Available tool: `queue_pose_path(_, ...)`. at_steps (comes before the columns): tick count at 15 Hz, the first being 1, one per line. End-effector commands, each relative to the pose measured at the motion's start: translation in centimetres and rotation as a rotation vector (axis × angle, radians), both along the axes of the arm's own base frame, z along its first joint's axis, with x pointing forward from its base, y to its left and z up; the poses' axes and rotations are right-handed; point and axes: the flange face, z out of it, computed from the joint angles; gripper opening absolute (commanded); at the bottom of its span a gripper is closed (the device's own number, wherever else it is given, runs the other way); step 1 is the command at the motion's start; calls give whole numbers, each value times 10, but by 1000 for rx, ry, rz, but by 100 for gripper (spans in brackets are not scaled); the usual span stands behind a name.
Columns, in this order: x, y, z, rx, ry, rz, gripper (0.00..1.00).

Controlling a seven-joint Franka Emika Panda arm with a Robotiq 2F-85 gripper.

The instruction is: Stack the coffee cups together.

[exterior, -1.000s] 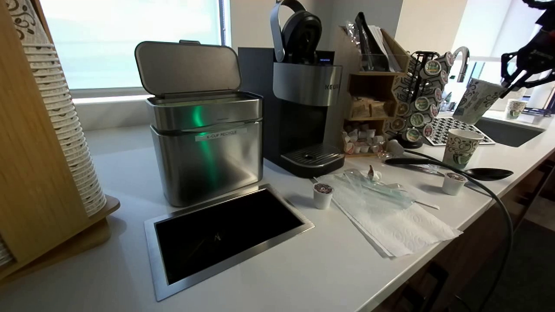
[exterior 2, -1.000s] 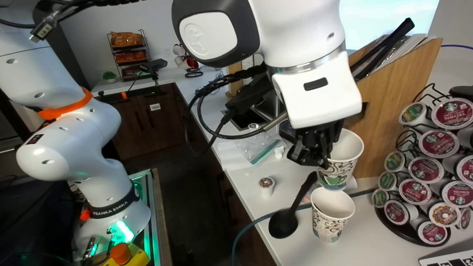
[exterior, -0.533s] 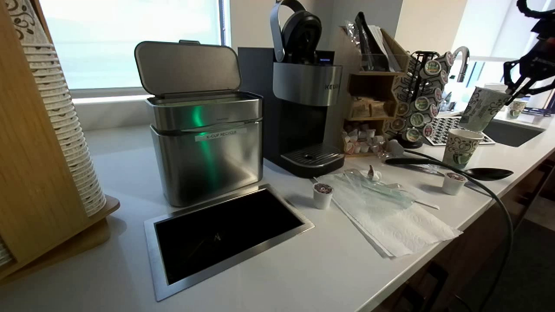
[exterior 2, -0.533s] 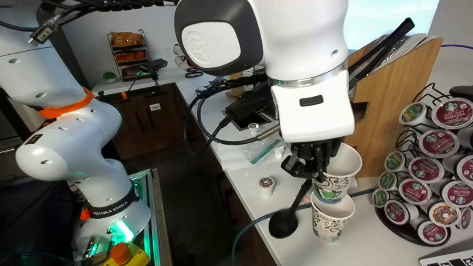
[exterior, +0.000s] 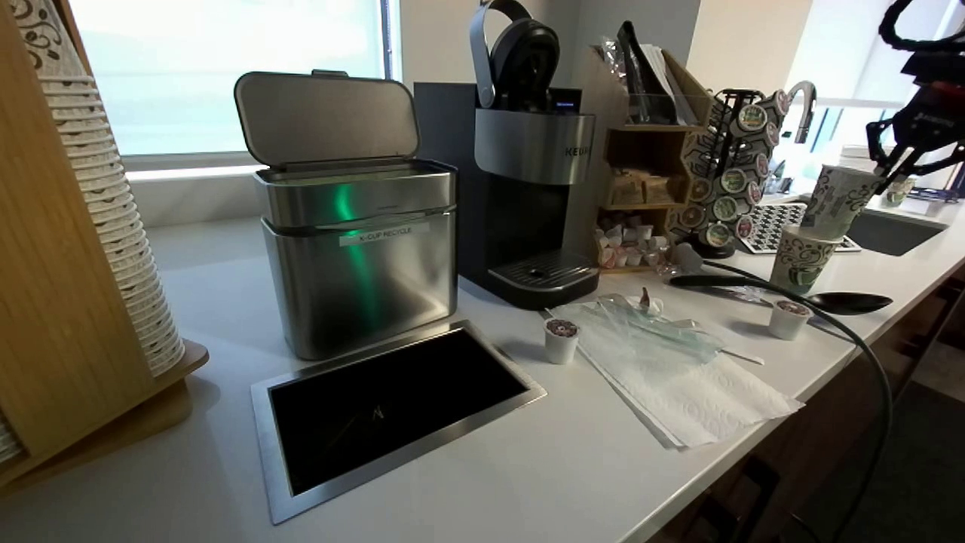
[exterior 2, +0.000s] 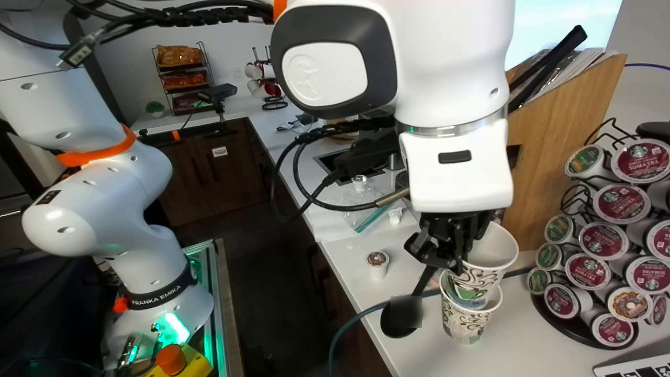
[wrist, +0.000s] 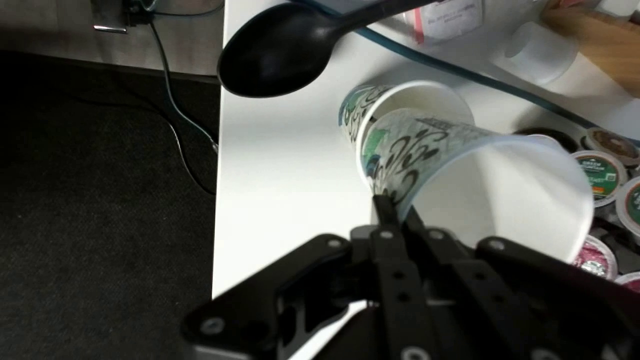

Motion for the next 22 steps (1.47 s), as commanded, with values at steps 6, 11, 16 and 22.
queue_pose_path(6, 39, 3, -3, -32, 39, 59, 32)
queue_pose_path(11, 48, 14, 11, -18, 18, 109, 63)
queue_pose_path(16, 45, 16, 21, -7, 7, 116, 99)
queue_pose_path(22, 49, 18, 21, -17, -6, 191, 100)
